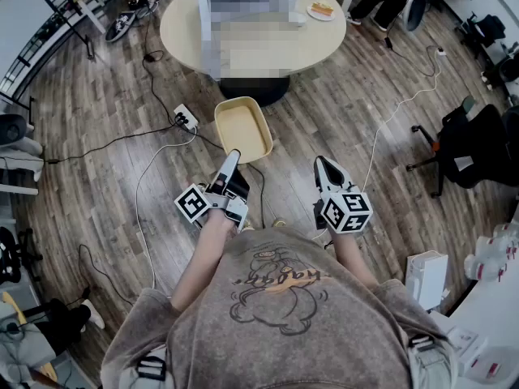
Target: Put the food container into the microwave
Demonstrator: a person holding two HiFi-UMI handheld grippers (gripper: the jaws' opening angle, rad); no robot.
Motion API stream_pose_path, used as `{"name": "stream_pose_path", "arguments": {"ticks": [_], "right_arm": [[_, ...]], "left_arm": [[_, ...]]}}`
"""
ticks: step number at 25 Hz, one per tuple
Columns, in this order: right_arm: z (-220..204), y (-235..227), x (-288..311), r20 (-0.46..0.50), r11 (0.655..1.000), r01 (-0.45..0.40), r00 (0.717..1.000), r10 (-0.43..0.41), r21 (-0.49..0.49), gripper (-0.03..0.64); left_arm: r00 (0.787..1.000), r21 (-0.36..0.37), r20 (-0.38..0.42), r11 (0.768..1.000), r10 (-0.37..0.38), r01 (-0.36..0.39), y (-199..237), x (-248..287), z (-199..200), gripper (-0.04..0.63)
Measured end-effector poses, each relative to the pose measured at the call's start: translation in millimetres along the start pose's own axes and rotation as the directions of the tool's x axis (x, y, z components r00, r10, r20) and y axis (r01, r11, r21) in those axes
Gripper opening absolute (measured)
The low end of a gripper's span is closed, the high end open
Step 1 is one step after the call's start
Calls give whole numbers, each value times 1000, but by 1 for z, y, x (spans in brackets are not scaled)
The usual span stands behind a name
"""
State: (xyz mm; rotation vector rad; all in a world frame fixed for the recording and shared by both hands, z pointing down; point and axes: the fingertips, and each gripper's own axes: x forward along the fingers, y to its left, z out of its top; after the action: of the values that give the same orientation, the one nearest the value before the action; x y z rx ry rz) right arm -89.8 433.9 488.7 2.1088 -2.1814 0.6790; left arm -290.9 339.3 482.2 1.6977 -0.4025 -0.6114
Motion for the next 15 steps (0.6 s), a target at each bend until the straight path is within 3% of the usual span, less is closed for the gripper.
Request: {"name": "stream_pose_path", "arguments": {"ticks": [15], "right_arm": [[-5,-13,-4,1,996,93,996,-93,-9,0]], "left_arm": [[999,-35,-32,999,-17,16,6,7,16,245]]}}
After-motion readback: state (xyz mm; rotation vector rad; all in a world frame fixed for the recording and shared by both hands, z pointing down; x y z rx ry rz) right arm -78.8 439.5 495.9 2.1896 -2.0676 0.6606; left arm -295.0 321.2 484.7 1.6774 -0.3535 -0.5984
